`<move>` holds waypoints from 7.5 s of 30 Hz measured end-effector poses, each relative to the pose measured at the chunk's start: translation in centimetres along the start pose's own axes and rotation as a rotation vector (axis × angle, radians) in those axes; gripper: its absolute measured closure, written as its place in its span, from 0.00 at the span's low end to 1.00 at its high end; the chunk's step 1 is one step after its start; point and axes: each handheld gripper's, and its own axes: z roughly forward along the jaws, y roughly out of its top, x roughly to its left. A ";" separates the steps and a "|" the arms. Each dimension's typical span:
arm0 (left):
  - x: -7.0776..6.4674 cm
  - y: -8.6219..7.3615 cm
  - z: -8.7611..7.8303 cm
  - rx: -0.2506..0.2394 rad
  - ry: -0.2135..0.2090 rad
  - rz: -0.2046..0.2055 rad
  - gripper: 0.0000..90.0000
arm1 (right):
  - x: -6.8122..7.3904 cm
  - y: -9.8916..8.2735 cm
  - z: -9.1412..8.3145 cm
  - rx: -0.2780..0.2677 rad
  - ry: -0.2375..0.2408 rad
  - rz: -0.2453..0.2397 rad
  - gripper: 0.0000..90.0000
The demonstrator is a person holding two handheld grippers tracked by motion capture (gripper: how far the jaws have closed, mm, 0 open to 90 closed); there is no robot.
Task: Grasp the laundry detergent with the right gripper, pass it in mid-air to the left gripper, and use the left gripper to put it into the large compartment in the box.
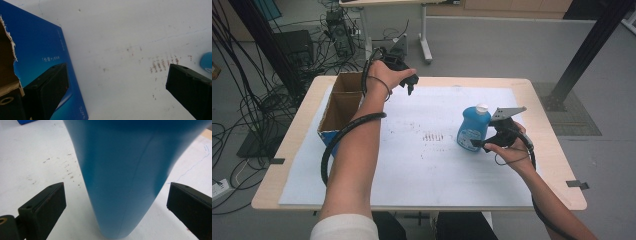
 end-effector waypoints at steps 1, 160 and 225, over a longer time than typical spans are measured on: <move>-0.1 0.0 0.0 0.000 0.001 -0.001 0.06 | 0.0 0.0 0.0 -0.002 0.001 0.001 0.02; -0.4 0.3 -0.2 -0.011 0.003 0.012 0.06 | 0.1 0.1 1.2 -0.079 0.012 -0.021 0.32; -0.4 0.0 -0.8 -0.019 0.033 0.014 0.06 | 0.1 -0.2 1.4 -0.070 -0.001 -0.041 0.47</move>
